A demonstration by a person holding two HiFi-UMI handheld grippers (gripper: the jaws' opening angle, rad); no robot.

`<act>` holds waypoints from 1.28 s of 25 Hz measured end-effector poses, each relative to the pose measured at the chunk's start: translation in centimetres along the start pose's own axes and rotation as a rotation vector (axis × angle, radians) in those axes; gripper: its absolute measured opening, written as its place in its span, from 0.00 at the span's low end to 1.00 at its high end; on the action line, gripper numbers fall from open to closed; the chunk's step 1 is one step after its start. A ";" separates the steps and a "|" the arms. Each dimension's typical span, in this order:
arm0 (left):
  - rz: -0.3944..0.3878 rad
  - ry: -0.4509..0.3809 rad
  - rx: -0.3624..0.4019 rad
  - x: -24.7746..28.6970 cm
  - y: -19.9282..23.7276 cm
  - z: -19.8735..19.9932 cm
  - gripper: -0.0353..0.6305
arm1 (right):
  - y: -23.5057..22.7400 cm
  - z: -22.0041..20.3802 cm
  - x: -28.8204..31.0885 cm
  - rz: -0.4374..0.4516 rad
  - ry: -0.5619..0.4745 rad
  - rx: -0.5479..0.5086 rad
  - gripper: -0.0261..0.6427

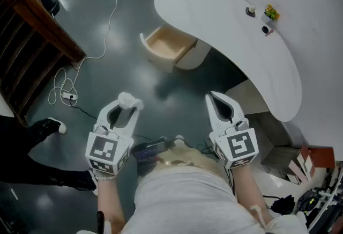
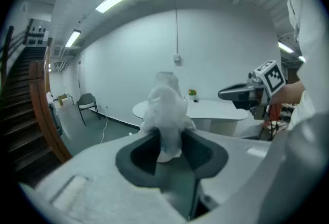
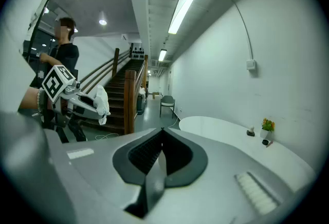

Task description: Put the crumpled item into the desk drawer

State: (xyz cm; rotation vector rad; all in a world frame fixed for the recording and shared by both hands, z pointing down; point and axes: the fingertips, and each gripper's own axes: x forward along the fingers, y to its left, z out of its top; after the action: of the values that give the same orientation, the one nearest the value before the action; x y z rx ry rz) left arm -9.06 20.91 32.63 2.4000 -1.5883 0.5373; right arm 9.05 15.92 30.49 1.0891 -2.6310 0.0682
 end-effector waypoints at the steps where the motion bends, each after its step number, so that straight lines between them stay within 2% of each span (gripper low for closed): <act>1: 0.003 0.001 0.000 0.0 0.0 0.1 0.23 | 0.1 0.0 0.0 0.001 0.000 0.000 0.05; 14: -0.015 -0.012 -0.003 -0.1 -0.5 0.0 0.24 | 0.5 -0.1 -0.3 0.003 0.000 -0.004 0.05; 19: -0.018 -0.014 -0.002 -0.2 -0.6 0.2 0.24 | 0.1 0.3 -0.7 -0.021 -0.016 0.041 0.05; 32: -0.031 -0.042 0.007 -0.9 -0.5 0.4 0.24 | 1.1 0.3 -1.0 -0.036 -0.016 0.032 0.05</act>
State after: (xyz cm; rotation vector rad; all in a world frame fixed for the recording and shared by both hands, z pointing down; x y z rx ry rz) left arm -8.88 21.70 31.91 2.4521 -1.5660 0.4904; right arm 8.89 17.33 30.00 1.1521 -2.6322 0.0950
